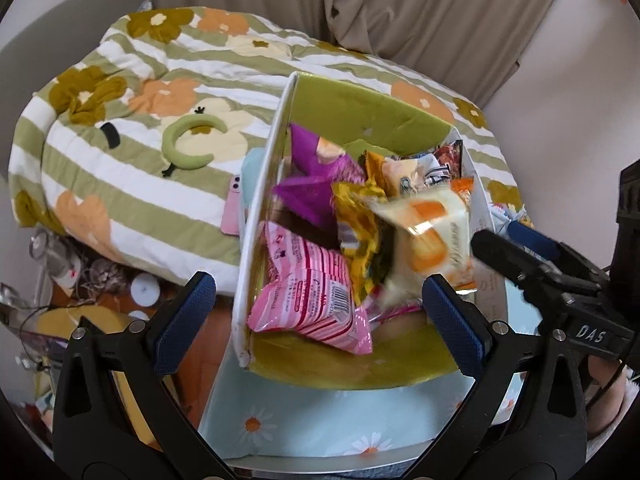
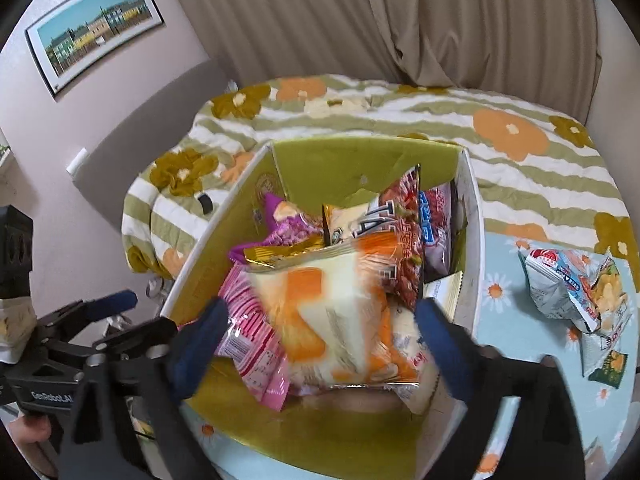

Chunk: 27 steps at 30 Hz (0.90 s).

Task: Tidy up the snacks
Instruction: 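Move both tools back over the last snack bags on the table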

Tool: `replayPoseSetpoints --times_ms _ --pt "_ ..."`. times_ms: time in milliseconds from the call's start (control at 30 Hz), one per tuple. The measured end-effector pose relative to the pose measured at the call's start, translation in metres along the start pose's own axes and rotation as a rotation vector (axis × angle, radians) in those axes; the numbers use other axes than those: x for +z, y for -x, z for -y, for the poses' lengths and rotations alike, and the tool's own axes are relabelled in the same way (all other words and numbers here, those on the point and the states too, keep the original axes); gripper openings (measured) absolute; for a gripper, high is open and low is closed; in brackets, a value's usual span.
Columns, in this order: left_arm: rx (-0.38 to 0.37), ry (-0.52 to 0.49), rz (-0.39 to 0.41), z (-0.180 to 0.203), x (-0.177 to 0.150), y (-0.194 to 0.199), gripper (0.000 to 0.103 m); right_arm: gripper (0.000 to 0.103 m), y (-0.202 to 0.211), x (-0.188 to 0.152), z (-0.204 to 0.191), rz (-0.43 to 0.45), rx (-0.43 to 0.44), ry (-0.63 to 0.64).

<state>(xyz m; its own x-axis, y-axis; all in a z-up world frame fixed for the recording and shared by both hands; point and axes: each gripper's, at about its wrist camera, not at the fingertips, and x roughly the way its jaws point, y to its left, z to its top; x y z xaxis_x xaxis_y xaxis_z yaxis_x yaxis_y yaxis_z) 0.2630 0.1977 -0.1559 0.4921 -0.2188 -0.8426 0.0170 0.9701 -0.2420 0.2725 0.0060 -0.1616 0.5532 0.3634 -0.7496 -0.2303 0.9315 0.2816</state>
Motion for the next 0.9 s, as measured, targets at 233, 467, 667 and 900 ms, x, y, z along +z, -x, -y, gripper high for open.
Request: replayPoseSetpoints --times_ms 233,467,667,900 --pt "0.001 -0.006 -0.007 0.002 -0.006 -0.001 0.103 0.097 0.007 -0.006 -0.001 0.029 -0.023 0.048" --pt "-0.018 -0.033 0.008 0.012 -0.006 0.008 0.102 0.097 0.020 -0.008 -0.001 0.042 -0.028 0.061" --pt "-0.061 -0.082 0.032 0.028 -0.002 0.017 0.103 0.097 0.046 -0.010 0.007 0.062 -0.056 0.035" --pt "-0.108 -0.163 0.047 0.064 0.004 0.023 0.103 0.097 0.088 -0.018 0.027 0.108 -0.111 0.023"
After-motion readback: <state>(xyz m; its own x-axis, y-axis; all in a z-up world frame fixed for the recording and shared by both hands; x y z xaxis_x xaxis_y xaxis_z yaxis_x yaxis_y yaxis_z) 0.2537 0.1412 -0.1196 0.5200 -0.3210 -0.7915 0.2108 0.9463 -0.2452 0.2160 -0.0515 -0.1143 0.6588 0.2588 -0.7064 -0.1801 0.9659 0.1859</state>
